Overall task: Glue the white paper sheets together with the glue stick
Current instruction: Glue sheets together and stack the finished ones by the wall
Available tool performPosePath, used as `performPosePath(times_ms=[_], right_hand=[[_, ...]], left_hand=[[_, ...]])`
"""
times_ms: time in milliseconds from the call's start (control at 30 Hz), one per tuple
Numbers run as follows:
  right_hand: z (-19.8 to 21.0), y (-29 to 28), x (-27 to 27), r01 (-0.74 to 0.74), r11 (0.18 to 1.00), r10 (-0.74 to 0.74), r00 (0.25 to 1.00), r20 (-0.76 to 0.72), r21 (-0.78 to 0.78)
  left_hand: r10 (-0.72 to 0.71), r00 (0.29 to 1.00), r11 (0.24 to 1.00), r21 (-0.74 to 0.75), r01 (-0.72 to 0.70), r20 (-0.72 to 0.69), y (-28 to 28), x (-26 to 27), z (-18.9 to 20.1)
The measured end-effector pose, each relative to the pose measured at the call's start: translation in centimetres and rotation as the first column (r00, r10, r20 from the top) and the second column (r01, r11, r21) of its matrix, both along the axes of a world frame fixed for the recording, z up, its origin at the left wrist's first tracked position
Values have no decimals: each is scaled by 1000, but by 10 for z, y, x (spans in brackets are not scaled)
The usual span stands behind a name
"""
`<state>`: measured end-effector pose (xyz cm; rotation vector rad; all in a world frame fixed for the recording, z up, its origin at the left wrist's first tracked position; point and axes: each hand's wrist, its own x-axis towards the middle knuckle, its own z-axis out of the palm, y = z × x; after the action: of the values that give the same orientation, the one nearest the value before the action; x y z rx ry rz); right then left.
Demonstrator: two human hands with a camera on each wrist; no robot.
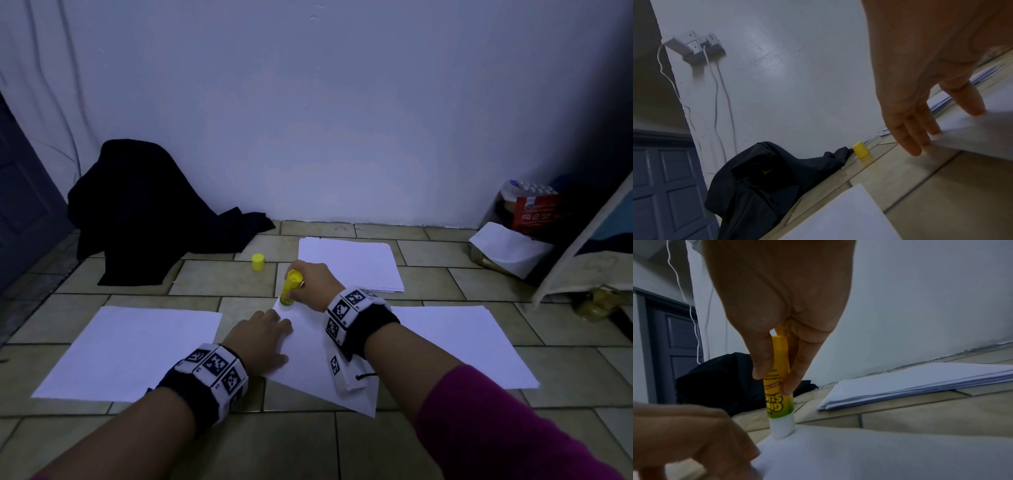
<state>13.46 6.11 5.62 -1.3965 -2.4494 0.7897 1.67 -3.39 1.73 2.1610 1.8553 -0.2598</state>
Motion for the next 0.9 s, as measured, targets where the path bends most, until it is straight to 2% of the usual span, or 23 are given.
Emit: performPosePath(times_ms=[200,367,533,700,833,867,900], right_hand=[[14,-7,31,-43,999,44,994,97,-17],[19,-9,77,7,998,4,984,177,-60],[27,-7,117,15,998,3,951,308,-54],[28,-7,136,45,996,-20,953,303,-76],[33,-3,139,96,993,-69,942,329,-65],[35,-2,140,149,988,-132,954,270,-43],[36,-1,140,232,972,-225,964,143,-34]], left_hand=[[0,1000,1000,-13,0,11,7,-6,0],[-33,998,999,-25,31,-56,11,-13,-5],[-54,997,998,-27,52,-61,12,-16,-9],[-48,998,999,-4,48,-45,8,-20,-12],[-42,999,997,-58,42,3,6,-20,-8],[-34,999,997,-69,36,19,5,-20,-6],[-27,999,997,-71,30,33,4,-20,-4]])
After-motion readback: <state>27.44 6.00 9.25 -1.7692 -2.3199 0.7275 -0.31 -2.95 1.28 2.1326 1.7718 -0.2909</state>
